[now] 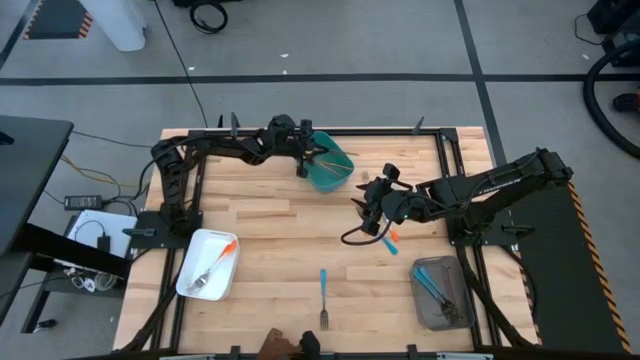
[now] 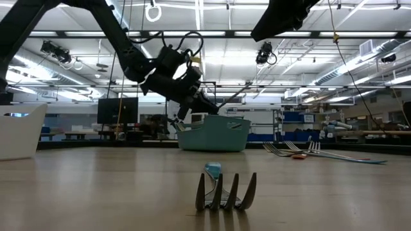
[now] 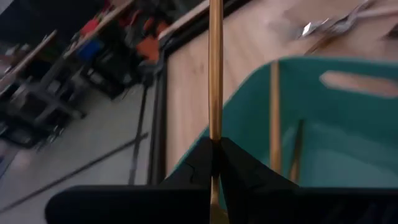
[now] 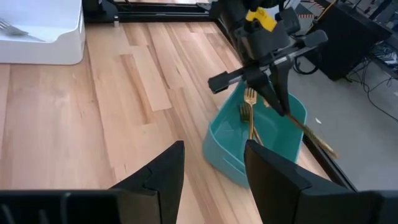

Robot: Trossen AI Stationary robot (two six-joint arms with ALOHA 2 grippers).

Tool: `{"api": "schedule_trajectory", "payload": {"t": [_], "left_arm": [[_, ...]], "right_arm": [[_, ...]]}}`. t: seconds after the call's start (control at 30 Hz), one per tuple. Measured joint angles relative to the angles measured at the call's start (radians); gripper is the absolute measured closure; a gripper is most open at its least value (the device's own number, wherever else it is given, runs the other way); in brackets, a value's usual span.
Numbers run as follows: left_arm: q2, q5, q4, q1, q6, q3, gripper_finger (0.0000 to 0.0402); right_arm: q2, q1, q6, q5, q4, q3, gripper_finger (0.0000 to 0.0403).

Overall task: Sort silverware by color (type)
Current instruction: Put the gold fork into the green bin

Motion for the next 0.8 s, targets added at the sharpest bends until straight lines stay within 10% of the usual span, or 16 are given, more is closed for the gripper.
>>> {"api": "schedule_trajectory", "payload": {"t": [0.47, 0.8], "left_arm": [[0.036, 0.138, -0.008, 0.08, -0.048, -0.001, 0.0369], [0.036, 0.082, -0.096, 0.07, 0.045, -0.001, 0.0289]], "right_arm": [[0.0, 0.004, -0.011, 0.0, -0.001, 0.0, 0.023], [0.0, 0.004, -0.015, 0.0, 0.001, 0.0, 0.023]]}}
